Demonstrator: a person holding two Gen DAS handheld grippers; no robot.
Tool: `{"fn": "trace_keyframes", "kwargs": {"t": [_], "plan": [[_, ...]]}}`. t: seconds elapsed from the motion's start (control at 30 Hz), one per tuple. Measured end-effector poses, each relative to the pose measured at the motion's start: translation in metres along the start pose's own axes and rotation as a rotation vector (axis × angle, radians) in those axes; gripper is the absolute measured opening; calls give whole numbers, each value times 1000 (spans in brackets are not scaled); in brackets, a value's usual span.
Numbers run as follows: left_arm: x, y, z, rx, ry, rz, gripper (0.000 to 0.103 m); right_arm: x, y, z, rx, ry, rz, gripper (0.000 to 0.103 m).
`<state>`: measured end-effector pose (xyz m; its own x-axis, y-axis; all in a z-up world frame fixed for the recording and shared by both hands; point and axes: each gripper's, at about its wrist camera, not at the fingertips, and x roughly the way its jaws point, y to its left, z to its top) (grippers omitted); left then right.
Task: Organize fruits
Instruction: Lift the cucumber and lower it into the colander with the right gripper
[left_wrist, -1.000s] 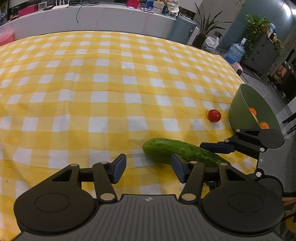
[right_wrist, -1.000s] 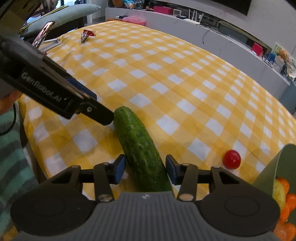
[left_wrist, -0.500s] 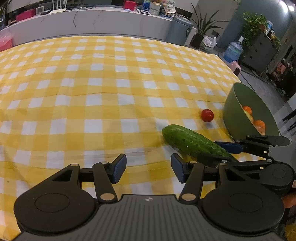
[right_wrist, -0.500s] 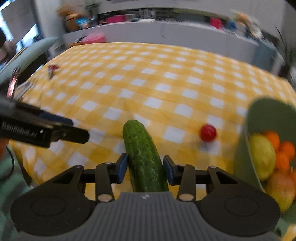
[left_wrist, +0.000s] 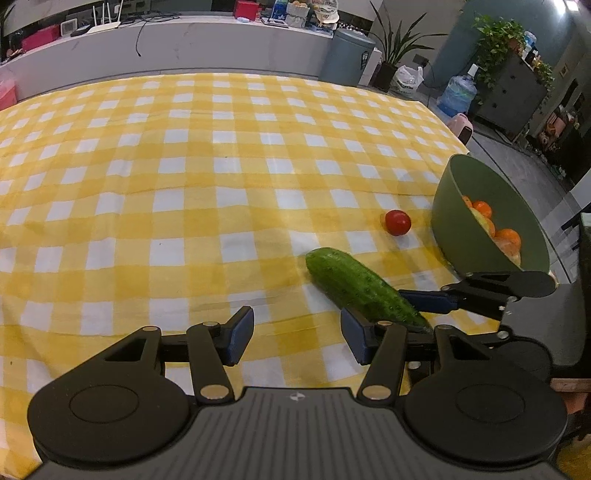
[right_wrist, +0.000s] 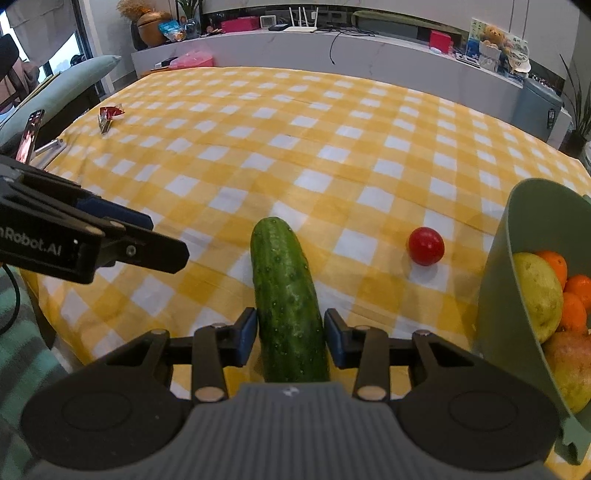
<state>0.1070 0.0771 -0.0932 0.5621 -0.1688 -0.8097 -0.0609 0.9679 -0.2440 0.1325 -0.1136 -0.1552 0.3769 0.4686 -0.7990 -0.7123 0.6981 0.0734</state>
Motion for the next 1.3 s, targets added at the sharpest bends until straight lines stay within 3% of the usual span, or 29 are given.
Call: {"fn": "trace_keyframes", "kwargs": {"t": [0.37,0.57,1.0,1.3], "plan": [[-5,2,-1,-13,-5,-10,64,4,11,-1,-22,1,-43,36],[-12,0,-1,-10,-22,-26,64,-8,6,1,63,-31,-42,35],[-32,-29,8,48,-91,-63,63,-83,-14,1,166,-203,-80,35],[-30,-68,24,173,-152,-111,63,-144,-82,-3,323,-301,-153,35]]}}
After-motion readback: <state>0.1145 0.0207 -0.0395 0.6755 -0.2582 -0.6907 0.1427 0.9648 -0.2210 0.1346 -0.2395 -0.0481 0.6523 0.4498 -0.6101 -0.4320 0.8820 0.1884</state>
